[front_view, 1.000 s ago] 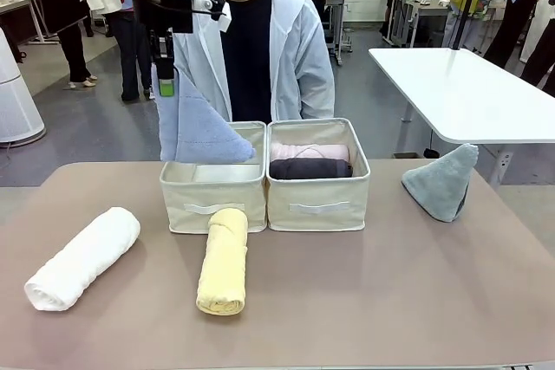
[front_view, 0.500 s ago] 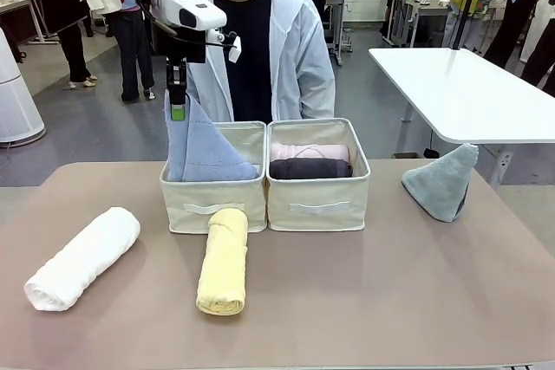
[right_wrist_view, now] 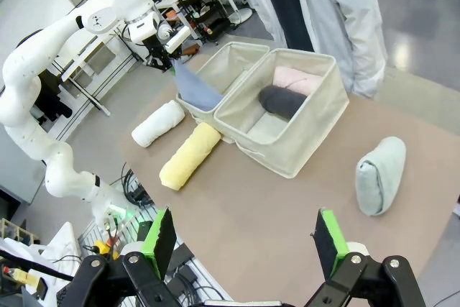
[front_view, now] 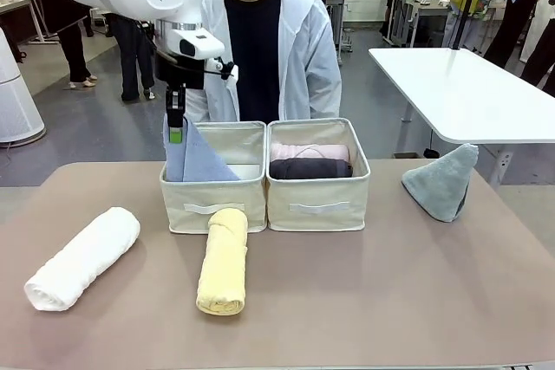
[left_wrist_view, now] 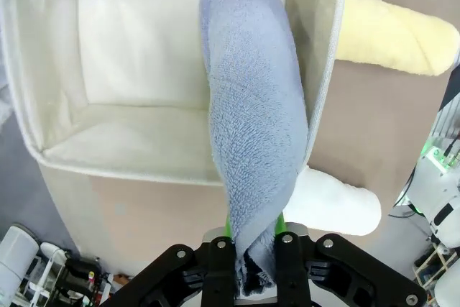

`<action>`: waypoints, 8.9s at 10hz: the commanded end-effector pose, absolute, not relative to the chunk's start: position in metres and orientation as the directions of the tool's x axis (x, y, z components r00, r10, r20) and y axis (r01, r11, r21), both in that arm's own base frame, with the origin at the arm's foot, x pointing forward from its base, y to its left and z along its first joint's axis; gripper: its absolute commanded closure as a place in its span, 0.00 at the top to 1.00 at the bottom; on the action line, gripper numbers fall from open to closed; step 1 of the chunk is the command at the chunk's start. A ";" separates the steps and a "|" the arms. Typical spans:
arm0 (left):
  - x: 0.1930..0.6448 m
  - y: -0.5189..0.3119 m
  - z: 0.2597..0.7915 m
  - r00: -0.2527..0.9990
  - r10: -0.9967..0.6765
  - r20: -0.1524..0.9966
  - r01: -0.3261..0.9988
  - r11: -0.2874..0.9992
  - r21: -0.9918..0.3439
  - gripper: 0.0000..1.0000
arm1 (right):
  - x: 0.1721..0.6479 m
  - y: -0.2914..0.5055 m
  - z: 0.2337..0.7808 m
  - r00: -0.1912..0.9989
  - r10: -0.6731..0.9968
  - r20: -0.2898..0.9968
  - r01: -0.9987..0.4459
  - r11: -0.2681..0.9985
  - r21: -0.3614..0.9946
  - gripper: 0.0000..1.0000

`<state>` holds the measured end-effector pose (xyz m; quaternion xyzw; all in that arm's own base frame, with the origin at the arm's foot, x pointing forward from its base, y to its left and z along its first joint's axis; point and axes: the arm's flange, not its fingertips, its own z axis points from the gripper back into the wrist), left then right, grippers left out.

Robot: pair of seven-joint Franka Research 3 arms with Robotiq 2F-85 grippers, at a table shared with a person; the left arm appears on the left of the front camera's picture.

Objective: Sort the towels based on their folding style.
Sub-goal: Pick up one triangle-folded towel and place it in the left Fabric basket, then pick up another triangle-folded towel from the table and place it in the left Fabric basket.

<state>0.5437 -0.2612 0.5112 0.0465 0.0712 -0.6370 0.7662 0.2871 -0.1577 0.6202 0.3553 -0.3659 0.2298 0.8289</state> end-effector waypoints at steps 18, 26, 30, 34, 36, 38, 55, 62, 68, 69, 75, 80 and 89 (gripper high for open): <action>0.452 -0.098 0.600 0.287 -0.924 0.252 0.956 0.294 -0.011 1.00 | 0.289 -0.157 0.619 0.608 0.112 0.786 -0.658 0.625 0.420 1.00; 0.342 0.054 0.643 0.411 -0.654 0.636 0.850 0.526 -0.008 1.00 | 0.289 -0.157 0.619 0.608 0.112 0.786 -0.658 0.625 0.420 1.00; 0.339 0.048 0.638 0.411 -0.703 0.581 0.854 0.519 0.025 1.00 | 0.289 -0.157 0.619 0.608 0.112 0.786 -0.658 0.625 0.420 1.00; 0.335 0.062 0.647 0.435 -0.649 0.624 0.842 0.540 -0.025 1.00 | 0.289 -0.157 0.619 0.608 0.112 0.786 -0.658 0.625 0.420 1.00; 0.335 0.062 0.647 0.435 -0.649 0.624 0.842 0.540 -0.025 1.00 | 0.289 -0.157 0.619 0.608 0.112 0.786 -0.658 0.625 0.420 1.00; 0.335 0.062 0.647 0.435 -0.649 0.624 0.842 0.540 -0.025 1.00 | 0.289 -0.157 0.619 0.608 0.112 0.786 -0.658 0.625 0.420 1.00; 0.329 0.046 0.583 0.246 -0.532 0.810 0.911 0.411 -0.007 1.00 | 0.418 -0.028 0.591 0.815 0.463 0.348 -0.519 0.851 0.083 1.00; 0.329 0.046 0.583 0.246 -0.532 0.810 0.911 0.411 -0.007 1.00 | 0.418 -0.027 0.580 0.800 0.476 0.364 -0.535 0.842 0.074 1.00; 0.329 0.046 0.583 0.246 -0.532 0.810 0.911 0.411 -0.007 1.00 | 0.490 -0.014 0.531 0.907 0.314 0.281 -0.320 0.947 -0.027 1.00; 0.329 0.046 0.583 0.246 -0.532 0.810 0.911 0.411 -0.007 1.00 | 0.498 -0.011 0.519 0.919 0.302 0.253 -0.302 0.952 -0.039 1.00; 0.329 0.046 0.583 0.246 -0.532 0.810 0.911 0.411 -0.007 1.00 | 0.519 -0.013 0.471 0.962 0.242 0.129 -0.240 0.970 -0.028 1.00; 0.329 0.046 0.583 0.246 -0.532 0.810 0.911 0.411 -0.007 1.00 | 0.534 -0.013 0.441 0.967 0.231 0.105 -0.235 0.972 0.026 1.00; 0.329 0.046 0.583 0.246 -0.532 0.810 0.911 0.411 -0.007 1.00 | 0.526 -0.008 0.447 0.973 0.231 0.021 -0.232 0.972 0.023 0.00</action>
